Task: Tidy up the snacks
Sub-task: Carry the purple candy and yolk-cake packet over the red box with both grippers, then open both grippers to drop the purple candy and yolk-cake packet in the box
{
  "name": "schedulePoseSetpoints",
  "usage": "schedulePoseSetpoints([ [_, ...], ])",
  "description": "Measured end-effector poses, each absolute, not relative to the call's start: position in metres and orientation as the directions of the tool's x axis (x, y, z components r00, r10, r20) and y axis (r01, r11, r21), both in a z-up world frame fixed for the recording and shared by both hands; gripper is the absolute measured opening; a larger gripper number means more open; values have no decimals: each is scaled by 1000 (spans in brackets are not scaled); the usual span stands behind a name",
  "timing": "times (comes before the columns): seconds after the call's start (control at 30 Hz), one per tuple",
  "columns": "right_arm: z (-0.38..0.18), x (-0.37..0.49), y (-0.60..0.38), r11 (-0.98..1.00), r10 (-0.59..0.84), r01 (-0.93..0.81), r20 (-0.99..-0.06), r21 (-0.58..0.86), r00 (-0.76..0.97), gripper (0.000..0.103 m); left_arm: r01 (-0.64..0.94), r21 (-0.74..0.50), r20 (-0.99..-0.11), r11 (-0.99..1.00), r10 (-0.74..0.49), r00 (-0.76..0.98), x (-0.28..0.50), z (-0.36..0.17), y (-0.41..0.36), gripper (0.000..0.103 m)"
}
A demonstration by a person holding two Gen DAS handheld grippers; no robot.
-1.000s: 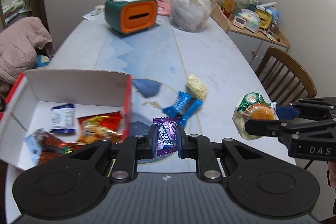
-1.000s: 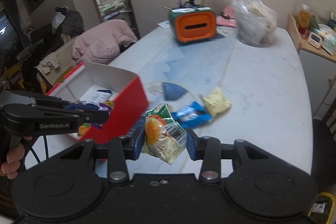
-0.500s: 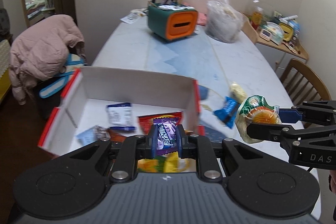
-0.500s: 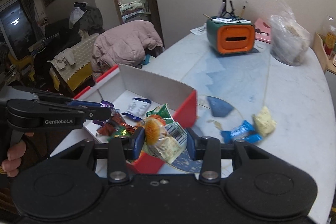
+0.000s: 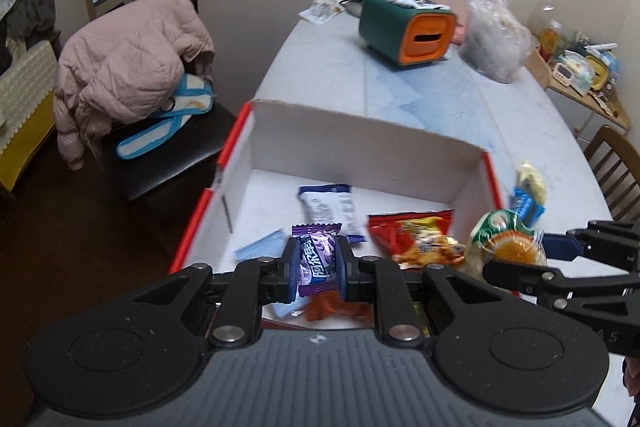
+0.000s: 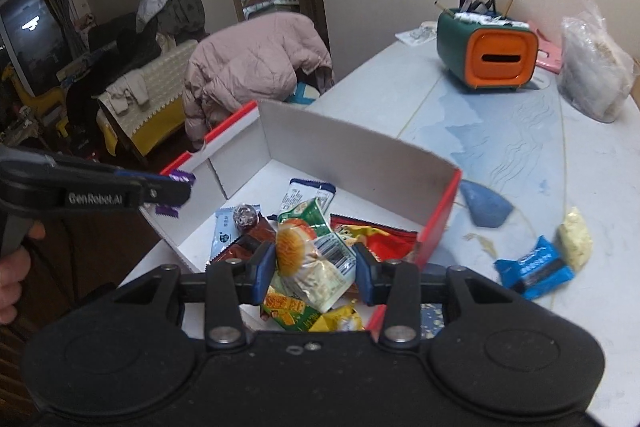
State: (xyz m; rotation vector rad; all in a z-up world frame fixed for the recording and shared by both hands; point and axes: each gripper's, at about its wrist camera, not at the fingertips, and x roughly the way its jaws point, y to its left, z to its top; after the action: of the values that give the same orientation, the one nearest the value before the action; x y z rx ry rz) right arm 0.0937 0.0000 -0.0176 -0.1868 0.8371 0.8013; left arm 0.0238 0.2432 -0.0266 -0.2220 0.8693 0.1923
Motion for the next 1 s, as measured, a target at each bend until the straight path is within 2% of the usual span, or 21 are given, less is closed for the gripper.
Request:
schedulePoseSetpoints([
  [0.47,-66,110,35,748,440,-655,-819,108,367,40,-252,-105,-846,962,47,532,61,-74,272,18],
  [1.0,-76,107,47,746,407,-662,-836,72,368,41,-217,-64,-878,974,48,475,68,-99,258,18],
])
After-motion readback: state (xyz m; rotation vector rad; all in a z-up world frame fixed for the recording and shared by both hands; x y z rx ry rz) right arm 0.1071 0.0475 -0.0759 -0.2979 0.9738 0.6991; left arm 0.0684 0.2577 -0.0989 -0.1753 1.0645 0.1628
